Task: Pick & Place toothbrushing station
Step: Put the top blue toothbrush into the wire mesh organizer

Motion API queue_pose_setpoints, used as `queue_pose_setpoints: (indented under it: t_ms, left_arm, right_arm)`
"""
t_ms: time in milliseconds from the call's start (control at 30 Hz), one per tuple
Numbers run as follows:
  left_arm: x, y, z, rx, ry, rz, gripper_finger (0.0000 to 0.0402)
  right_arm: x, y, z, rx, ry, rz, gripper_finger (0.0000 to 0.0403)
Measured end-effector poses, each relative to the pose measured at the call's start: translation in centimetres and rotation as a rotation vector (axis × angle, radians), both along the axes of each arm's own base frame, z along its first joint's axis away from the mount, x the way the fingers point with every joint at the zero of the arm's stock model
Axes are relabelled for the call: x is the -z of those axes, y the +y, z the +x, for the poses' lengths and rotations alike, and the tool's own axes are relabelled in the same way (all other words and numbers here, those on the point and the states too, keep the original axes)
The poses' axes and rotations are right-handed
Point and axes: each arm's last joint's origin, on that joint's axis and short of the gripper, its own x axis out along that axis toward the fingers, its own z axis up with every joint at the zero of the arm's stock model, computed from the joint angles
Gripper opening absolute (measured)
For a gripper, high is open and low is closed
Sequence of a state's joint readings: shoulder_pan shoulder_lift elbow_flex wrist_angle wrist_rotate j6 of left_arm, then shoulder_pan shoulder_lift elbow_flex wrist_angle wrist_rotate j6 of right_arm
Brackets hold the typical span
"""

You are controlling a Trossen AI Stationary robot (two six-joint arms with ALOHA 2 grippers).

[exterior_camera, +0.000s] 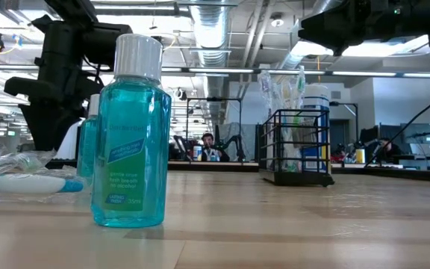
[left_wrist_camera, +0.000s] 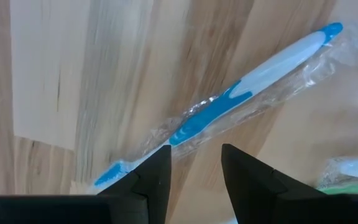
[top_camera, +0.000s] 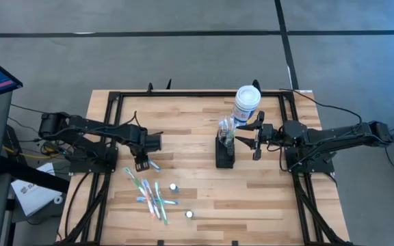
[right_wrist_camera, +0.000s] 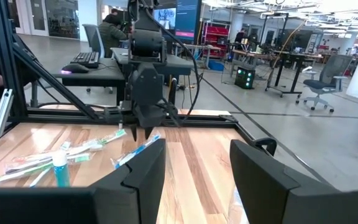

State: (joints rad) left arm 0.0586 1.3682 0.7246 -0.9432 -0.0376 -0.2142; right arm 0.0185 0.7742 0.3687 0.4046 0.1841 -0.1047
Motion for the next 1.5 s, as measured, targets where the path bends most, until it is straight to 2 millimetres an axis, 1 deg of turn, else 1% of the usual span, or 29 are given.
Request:
queue_pose_setpoints:
  t_ms: [267,433,500,567,600,700,800,900,1067,1233,1367,1433,1500]
  left_arm:
    - [0.0,-1.3,0.1,0.065,-0.008,0.015,0.0137]
    - [0.0,-1.7,0.2,0.082,-0.017,0.02,0.0137]
    - [0.0,-1.9,0.6,0.099,-0.065,0.024,0.0137]
    - [0.0,-2.3,1.5,0.155,-0.16,0.029,0.0137]
    - [0.0,-2.5,1.7,0.183,-0.179,0.029,0.0137]
    - [0.2,-2.7,1.6,0.228,-0.155,0.031,0.0137]
    - [0.3,-2.6,1.5,0.23,-0.137,0.032,0.0137]
    - [1.1,-2.7,1.7,0.265,-0.097,0.037,0.0137]
    - [3.1,-3.1,2.1,0.312,0.008,0.032,0.0137]
    - [3.8,-3.2,2.3,0.319,0.048,0.057,0.0136]
    - [3.4,-3.2,2.4,0.318,0.009,0.067,0.012]
    - [3.1,-3.1,2.3,0.317,-0.016,0.077,0.0102]
    - [2.7,-3.1,2.9,0.323,-0.09,0.117,0.008]
  right_arm:
    - [0.0,0.0,0.0,0.0,0.0,0.0,0.017]
    - [0.0,0.0,0.0,0.0,0.0,0.0,0.017]
    - [0.0,0.0,0.0,0.0,0.0,0.0,0.017]
    - [0.0,0.0,0.0,0.0,0.0,0.0,0.017]
    - [0.0,0.0,0.0,0.0,0.0,0.0,0.017]
    - [0.0,0.0,0.0,0.0,0.0,0.0,0.017]
    - [0.0,0.0,0.0,0.0,0.001,0.0,0.017]
    - [0.0,0.0,0.0,-0.001,0.004,0.0,0.017]
    - [0.1,0.3,0.0,-0.014,0.005,0.0,0.017]
    - [0.1,0.2,0.0,-0.014,0.006,0.0,0.017]
    - [0.1,0.2,0.0,-0.014,0.006,0.0,0.017]
    - [0.1,0.2,0.0,-0.014,0.005,0.0,0.017]
    - [0.1,0.2,0.0,-0.014,0.005,0.0,0.017]
